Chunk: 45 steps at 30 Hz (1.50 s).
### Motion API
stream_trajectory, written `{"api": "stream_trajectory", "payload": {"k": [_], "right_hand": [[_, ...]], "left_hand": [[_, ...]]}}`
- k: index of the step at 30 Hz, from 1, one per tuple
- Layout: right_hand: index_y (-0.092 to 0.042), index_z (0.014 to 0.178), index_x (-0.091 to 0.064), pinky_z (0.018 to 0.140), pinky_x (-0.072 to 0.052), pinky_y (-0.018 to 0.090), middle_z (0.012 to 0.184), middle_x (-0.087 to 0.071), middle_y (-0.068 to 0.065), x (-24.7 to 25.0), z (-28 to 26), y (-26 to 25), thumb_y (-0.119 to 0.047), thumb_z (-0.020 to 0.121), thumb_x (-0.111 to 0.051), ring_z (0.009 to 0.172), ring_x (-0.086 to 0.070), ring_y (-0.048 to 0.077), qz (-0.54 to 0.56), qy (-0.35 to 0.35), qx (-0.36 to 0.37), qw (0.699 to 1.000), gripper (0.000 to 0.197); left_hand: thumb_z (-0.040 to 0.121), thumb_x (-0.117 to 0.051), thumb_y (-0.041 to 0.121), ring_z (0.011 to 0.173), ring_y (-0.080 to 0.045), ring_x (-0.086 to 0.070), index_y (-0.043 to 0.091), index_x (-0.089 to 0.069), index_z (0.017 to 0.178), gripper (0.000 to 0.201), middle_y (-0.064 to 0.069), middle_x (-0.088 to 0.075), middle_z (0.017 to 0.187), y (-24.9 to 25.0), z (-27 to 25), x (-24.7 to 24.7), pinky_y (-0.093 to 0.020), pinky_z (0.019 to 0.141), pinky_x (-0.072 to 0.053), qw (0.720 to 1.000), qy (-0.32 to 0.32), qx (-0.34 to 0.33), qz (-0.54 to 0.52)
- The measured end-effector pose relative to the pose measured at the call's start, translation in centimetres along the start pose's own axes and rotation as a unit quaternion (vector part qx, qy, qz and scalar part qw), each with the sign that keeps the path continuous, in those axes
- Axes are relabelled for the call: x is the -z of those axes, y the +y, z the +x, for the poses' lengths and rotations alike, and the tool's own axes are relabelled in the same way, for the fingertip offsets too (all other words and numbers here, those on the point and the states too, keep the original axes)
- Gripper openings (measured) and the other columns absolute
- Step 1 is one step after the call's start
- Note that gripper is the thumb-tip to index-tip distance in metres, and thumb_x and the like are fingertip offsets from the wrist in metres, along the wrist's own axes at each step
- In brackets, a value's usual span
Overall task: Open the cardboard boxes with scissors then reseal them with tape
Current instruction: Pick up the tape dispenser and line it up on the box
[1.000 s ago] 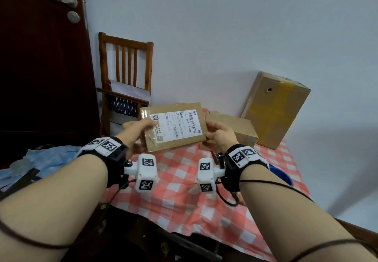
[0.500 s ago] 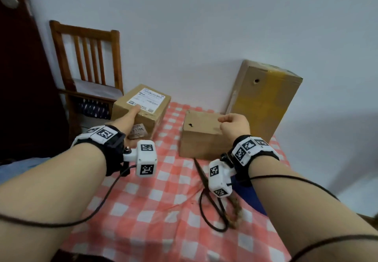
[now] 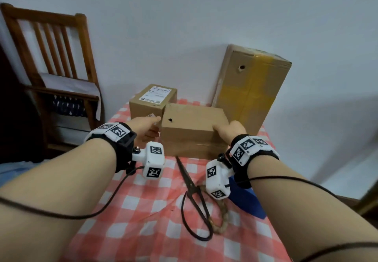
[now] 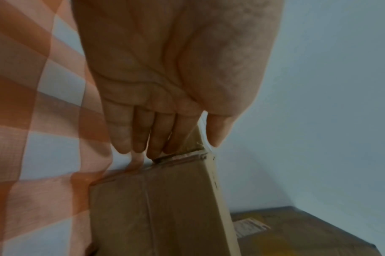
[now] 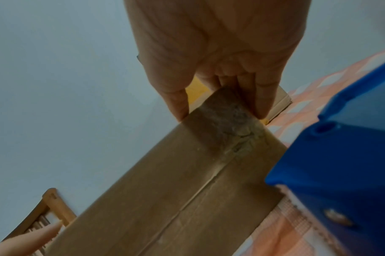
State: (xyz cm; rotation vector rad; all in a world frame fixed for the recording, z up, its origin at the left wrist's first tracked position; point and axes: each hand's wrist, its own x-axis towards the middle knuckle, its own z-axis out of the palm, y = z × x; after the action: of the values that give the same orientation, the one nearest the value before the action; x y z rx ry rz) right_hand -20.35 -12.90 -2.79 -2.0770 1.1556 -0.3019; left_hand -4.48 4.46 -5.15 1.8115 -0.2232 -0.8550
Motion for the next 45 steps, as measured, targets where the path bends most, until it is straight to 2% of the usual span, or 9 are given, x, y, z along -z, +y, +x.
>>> {"api": "stream_trajectory", "payload": {"k": [4, 7, 14, 19, 25, 29, 35, 39, 45], "right_hand": [[0.005, 0.123, -0.051, 0.076, -0.039, 0.03, 0.119, -0.058, 0.018, 0.2, -0.4, -0.3, -0.029, 0.094, -0.055, 0.104, -0.056, 0.032, 0.017, 0.013, 0.013, 1.0, 0.045], [0.003, 0.105, -0.062, 0.068, -0.04, 0.029, 0.094, -0.061, 0.012, 0.7, -1.0, -0.7, -0.025, 0.09, -0.057, 0.086, -0.058, 0.028, 0.048, 0.036, 0.034, 0.998, 0.032], [0.0, 0.104, -0.064, 0.068, -0.043, 0.029, 0.094, -0.064, 0.01, 1.6, -5.3, -2.5, -0.024, 0.086, -0.061, 0.084, -0.06, 0.026, 0.074, 0.039, 0.063, 0.994, 0.03], [-0.007, 0.092, -0.062, 0.069, -0.044, 0.026, 0.09, -0.062, 0.006, 0.3, -9.9, -3.3, -0.016, 0.084, -0.062, 0.084, -0.059, 0.023, 0.059, 0.019, 0.095, 0.994, 0.012], [-0.005, 0.119, -0.062, 0.071, -0.046, 0.023, 0.107, -0.064, 0.01, -2.0, -14.1, -3.8, -0.007, 0.088, -0.053, 0.102, -0.062, 0.026, 0.064, -0.018, 0.139, 0.988, 0.032], [-0.014, 0.148, -0.027, 0.091, -0.043, 0.03, 0.145, -0.042, 0.012, -3.1, -16.5, -3.7, -0.014, 0.093, -0.056, 0.126, -0.047, 0.028, 0.025, -0.088, 0.146, 0.985, 0.062], [0.0, 0.112, -0.049, 0.064, -0.056, 0.034, 0.089, -0.062, 0.018, -3.9, -17.5, -3.9, -0.03, 0.093, -0.055, 0.082, -0.067, 0.033, 0.032, -0.125, 0.045, 0.991, 0.036], [0.0, 0.093, -0.047, 0.072, -0.056, 0.047, 0.073, -0.06, 0.022, -6.1, -17.9, -4.0, -0.017, 0.094, -0.052, 0.063, -0.062, 0.033, 0.113, -0.213, 0.026, 0.97, 0.018], [-0.01, 0.141, -0.035, 0.08, -0.052, 0.039, 0.125, -0.055, 0.019, -6.5, -16.4, -4.2, 0.0, 0.091, -0.047, 0.101, -0.059, 0.03, 0.152, -0.198, 0.084, 0.965, 0.052]], "left_hand": [[0.096, -0.055, 0.019, 0.093, -0.025, -0.064, -0.002, -0.054, 0.118, 0.03, -0.014, -0.066, 0.107, 0.2, -1.0, -0.5, -0.031, 0.079, -0.053, 0.999, 0.03, -0.041, -0.018], [0.095, -0.056, 0.012, 0.098, -0.029, -0.065, 0.0, -0.057, 0.108, 0.017, -0.017, -0.066, 0.108, 0.8, -2.7, -0.3, -0.038, 0.091, -0.052, 0.996, 0.048, -0.059, -0.053], [0.091, -0.052, 0.005, 0.068, -0.017, -0.061, 0.005, -0.06, 0.1, 0.011, -0.008, -0.063, 0.082, 0.6, -9.1, 1.0, -0.025, 0.054, -0.054, 0.983, 0.083, -0.098, -0.129], [0.091, -0.061, 0.005, 0.063, -0.022, -0.058, 0.007, -0.054, 0.074, 0.018, -0.013, -0.059, 0.08, -1.9, -14.1, 3.3, -0.035, 0.074, -0.054, 0.981, 0.138, -0.12, -0.058], [0.084, -0.062, 0.013, 0.051, -0.027, -0.06, -0.008, -0.06, 0.076, 0.022, -0.018, -0.063, 0.054, -5.7, -18.9, 6.8, -0.026, 0.045, -0.053, 0.986, 0.164, -0.027, -0.003], [0.08, -0.069, 0.02, 0.042, -0.024, -0.054, -0.008, -0.059, 0.092, 0.031, -0.021, -0.062, 0.068, -7.2, -20.2, 7.9, -0.021, 0.04, -0.043, 0.979, 0.193, -0.004, 0.071], [0.082, -0.071, 0.025, 0.108, -0.033, -0.054, -0.004, -0.045, 0.135, 0.066, -0.023, -0.054, 0.126, -7.0, -19.3, 8.8, -0.04, 0.093, -0.048, 0.969, 0.221, -0.05, 0.103], [0.085, -0.07, 0.016, 0.103, -0.024, -0.049, -0.002, -0.038, 0.14, 0.066, -0.01, -0.05, 0.116, -7.3, -18.4, 7.8, -0.034, 0.083, -0.045, 0.977, 0.169, -0.074, 0.106], [0.077, -0.072, 0.039, 0.096, -0.025, -0.052, 0.007, -0.056, 0.126, 0.061, -0.012, -0.056, 0.117, -6.6, -19.0, 8.5, -0.03, 0.078, -0.043, 0.955, 0.186, -0.06, 0.223]]}}
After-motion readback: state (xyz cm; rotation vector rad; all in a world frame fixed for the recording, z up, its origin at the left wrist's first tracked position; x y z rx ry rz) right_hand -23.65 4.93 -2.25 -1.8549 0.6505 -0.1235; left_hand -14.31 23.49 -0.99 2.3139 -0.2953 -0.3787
